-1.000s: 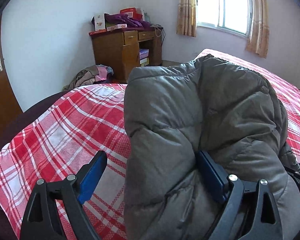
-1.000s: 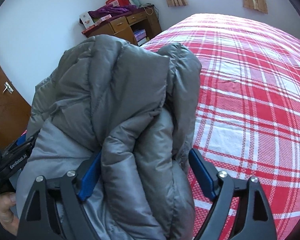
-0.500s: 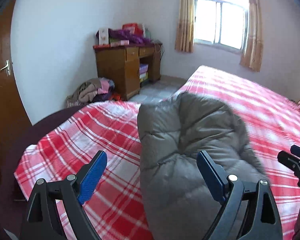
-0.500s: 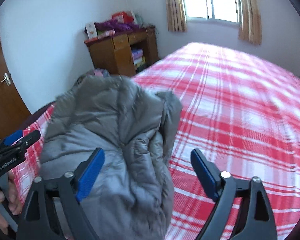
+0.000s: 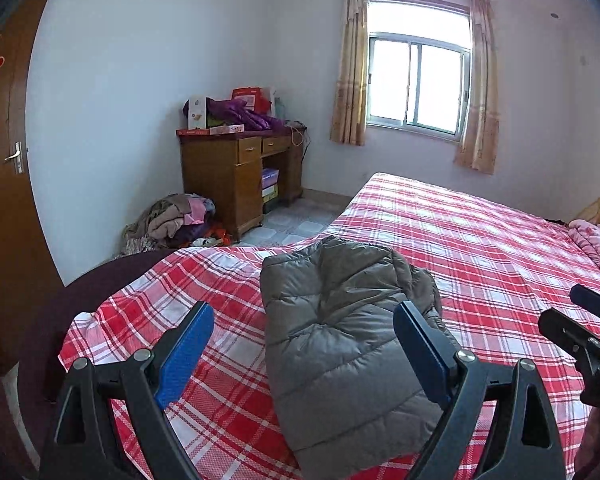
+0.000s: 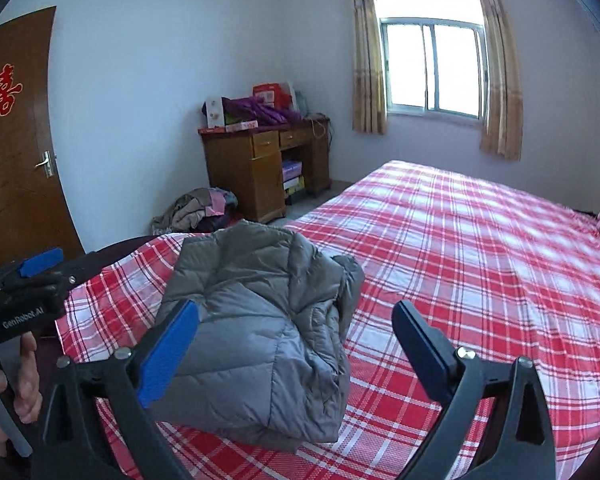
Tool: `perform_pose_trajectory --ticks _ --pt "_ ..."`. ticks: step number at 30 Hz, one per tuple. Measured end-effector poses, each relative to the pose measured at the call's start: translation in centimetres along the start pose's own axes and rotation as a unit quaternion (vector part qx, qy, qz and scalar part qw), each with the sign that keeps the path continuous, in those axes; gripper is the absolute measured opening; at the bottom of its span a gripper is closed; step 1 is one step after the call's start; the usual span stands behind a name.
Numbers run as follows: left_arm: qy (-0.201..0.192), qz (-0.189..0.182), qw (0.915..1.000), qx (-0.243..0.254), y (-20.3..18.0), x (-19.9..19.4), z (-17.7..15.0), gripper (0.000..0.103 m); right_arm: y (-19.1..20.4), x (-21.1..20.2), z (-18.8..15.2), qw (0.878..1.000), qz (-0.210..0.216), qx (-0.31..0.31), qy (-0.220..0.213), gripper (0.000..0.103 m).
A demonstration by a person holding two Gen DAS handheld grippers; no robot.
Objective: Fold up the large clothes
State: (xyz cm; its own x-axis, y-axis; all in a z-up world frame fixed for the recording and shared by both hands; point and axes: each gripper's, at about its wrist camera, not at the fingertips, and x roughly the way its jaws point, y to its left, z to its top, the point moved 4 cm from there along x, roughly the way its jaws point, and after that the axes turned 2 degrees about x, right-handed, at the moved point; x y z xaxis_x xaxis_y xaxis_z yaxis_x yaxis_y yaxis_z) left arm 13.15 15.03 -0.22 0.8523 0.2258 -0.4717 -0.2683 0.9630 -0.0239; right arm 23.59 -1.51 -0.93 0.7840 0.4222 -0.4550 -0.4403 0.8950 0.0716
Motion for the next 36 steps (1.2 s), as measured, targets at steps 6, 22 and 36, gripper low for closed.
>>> perform_pose_trajectory --ticks 6,22,36 --pt "0.004 -0.002 1.0 -0.002 0.3 0.3 -0.3 0.092 0.5 -0.6 0.0 1.0 0.003 -0.008 -0.012 0.1" --pt "0.005 -0.002 1.0 0.001 0.3 0.5 -0.4 0.092 0.8 -0.7 -0.7 1.0 0.007 -0.007 -0.013 0.1" --pt "0.005 -0.002 1.0 -0.001 0.5 0.4 -0.5 0.092 1.1 -0.7 -0.7 1.0 0.009 -0.006 -0.014 0.1"
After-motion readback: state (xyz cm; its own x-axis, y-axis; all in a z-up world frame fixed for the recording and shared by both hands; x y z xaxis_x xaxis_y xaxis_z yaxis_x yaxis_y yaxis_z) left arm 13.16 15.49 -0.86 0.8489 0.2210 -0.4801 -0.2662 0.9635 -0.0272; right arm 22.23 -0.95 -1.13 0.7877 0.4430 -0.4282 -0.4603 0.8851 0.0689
